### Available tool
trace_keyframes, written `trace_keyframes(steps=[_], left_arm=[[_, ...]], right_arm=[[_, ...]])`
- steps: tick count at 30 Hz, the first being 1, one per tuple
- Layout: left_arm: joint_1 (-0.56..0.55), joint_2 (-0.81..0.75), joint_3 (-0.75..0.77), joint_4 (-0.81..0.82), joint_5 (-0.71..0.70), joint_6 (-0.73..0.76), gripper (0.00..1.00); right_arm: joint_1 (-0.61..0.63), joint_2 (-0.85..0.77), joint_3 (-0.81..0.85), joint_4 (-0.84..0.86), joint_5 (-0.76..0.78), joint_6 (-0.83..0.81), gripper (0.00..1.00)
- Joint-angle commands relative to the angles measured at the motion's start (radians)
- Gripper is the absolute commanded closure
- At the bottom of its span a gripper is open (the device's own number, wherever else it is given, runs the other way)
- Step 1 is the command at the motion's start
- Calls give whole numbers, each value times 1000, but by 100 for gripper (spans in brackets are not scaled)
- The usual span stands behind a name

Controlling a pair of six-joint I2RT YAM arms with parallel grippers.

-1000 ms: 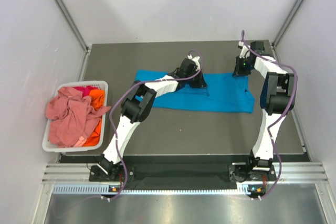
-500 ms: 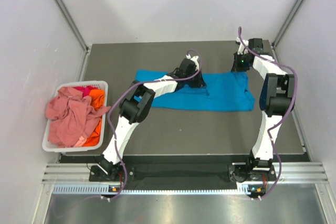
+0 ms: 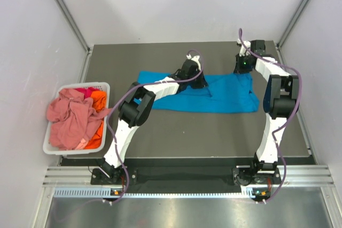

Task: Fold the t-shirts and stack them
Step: Fold the tshirt

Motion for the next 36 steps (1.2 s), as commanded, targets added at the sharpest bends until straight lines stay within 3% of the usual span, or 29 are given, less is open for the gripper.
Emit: trace_keyframes(steps=[1, 14, 19, 20, 21, 24, 29, 32, 36], left_arm=[[-6, -51, -8, 39, -11, -9, 100], [-8, -25, -2, -19, -52, -2, 100], [-8, -14, 35, -87, -54, -9, 90], [-8, -12, 48, -111, -57, -4, 86], [-8, -12, 73, -131, -62, 11, 82], [-6, -35, 91, -203, -95, 39, 78], [-6, -140, 99, -303, -176, 103, 70], [-5, -205, 84, -369, -198, 134, 69], [-5, -325, -60, -381, -191, 140, 69]], right_arm=[[5, -63, -6, 73, 4, -34, 100], [27, -19, 12, 68, -1, -17, 96], [59, -39, 2, 26, 90, 77, 87], [59, -45, 8, 9, 106, 89, 84], [59, -53, 23, -8, 146, 110, 75], [58, -98, 57, -89, 232, 152, 68], [42, -223, 48, -270, 375, 375, 68], [-4, -293, -24, -376, 449, 520, 68], [-34, -419, -211, -429, 527, 662, 68]])
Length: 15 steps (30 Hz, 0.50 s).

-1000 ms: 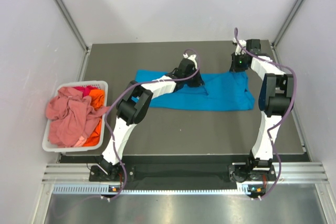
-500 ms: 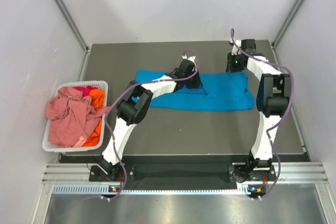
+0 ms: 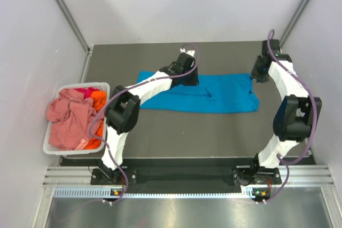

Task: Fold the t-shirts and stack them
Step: Fold the tshirt

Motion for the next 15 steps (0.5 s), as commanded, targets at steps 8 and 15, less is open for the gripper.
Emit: trace_keyframes(steps=[8, 15], left_arm=[[28, -290, -316, -85, -104, 35, 68], [131, -310, -425, -103, -59, 7, 68]], right_arm=[[-118, -218, -351, -103, 78, 334, 68], [-126, -209, -402, -34, 16, 328, 69]])
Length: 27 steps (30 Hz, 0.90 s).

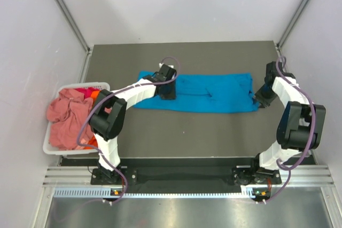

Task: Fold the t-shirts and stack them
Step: Fold the tshirt

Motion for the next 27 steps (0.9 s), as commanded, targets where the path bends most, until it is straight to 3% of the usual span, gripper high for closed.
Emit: trace_keyframes(steps=[1, 7, 16, 27], left_arm=[[59, -35, -26, -10, 8, -10, 68], [140, -7, -68, -31, -1, -22, 68], [228, 46, -172, -59, -136, -83, 69], [226, -39, -183, -61, -122, -122, 69]], right_arm=[[-7, -33, -16, 49, -19, 18, 69], [-7, 21, -68, 127, 18, -3, 71], [-6, 87, -110, 206, 212, -97, 72], [22, 56, -138, 267, 170, -160, 73]])
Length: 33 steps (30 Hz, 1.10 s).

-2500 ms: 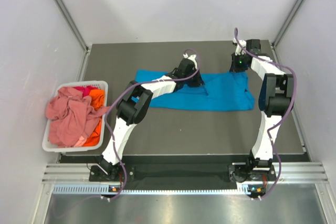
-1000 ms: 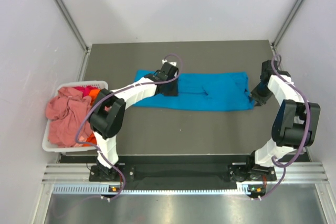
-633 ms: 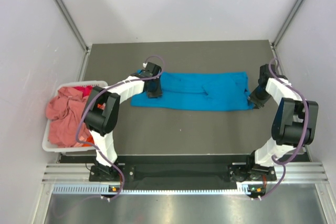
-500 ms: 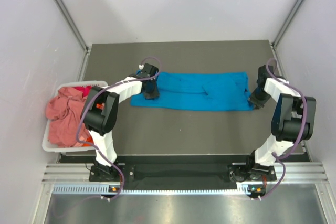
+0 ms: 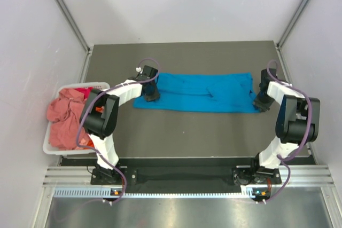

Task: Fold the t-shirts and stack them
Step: Fold the tshirt

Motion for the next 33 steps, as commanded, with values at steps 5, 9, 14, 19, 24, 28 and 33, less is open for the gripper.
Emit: trace_keyframes(steps=[5, 9, 14, 19, 24, 28, 33], left_arm=[[9, -89, 4, -126, -25, 30, 68], [7, -150, 26, -113, 49, 66, 68], [10, -147, 92, -112, 75, 117, 67], [41, -63, 209, -123, 66, 158, 68], [104, 55, 332, -135, 115, 166, 69], [130, 150, 450, -138, 123, 188, 69], [152, 242, 546, -147, 115, 205, 69]], right_arm=[[14, -93, 12, -2, -6, -40, 72], [14, -116, 50, -59, -37, 12, 72], [14, -122, 78, -84, -66, 83, 72], [25, -122, 93, -47, -118, 100, 71], [39, -110, 113, 122, -233, 36, 69], [39, 0, 219, 186, -291, -36, 68], [39, 112, 322, 226, -303, -99, 71]])
